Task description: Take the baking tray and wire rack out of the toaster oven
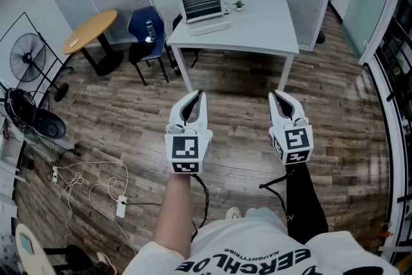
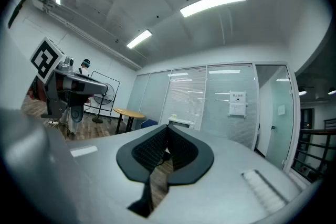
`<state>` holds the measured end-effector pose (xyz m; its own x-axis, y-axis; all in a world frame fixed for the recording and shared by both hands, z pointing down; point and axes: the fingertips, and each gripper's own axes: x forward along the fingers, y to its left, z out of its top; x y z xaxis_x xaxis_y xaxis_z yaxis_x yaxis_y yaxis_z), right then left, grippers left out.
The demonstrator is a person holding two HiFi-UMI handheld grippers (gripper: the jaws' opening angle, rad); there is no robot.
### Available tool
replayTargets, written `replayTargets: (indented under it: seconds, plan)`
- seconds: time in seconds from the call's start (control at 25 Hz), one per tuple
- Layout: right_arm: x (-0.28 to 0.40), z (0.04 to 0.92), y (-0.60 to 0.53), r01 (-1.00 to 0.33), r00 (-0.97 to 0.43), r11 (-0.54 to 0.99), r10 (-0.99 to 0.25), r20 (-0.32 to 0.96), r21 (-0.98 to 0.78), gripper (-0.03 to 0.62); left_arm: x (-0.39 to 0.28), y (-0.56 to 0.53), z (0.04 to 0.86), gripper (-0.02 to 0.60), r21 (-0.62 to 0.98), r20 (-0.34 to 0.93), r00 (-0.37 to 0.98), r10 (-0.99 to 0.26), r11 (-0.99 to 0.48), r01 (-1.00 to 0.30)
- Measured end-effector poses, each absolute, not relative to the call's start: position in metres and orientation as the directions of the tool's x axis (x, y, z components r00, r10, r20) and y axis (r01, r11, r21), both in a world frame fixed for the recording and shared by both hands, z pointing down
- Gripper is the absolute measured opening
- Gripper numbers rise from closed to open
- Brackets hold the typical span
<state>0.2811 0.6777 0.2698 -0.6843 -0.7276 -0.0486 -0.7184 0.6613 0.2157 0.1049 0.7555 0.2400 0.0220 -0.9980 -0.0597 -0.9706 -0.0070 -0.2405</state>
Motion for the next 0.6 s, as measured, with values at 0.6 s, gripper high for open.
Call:
replayTargets:
  seconds: [0.6]
  plan:
    - [0.261, 0.272, 0.686, -0.707, -0.699, 0.680, -0.713, -0.053, 0.194, 0.007, 0.093, 0.756, 0.236, 0.055, -0.224, -0.095, -0.001, -0.995, 0.022, -0.974]
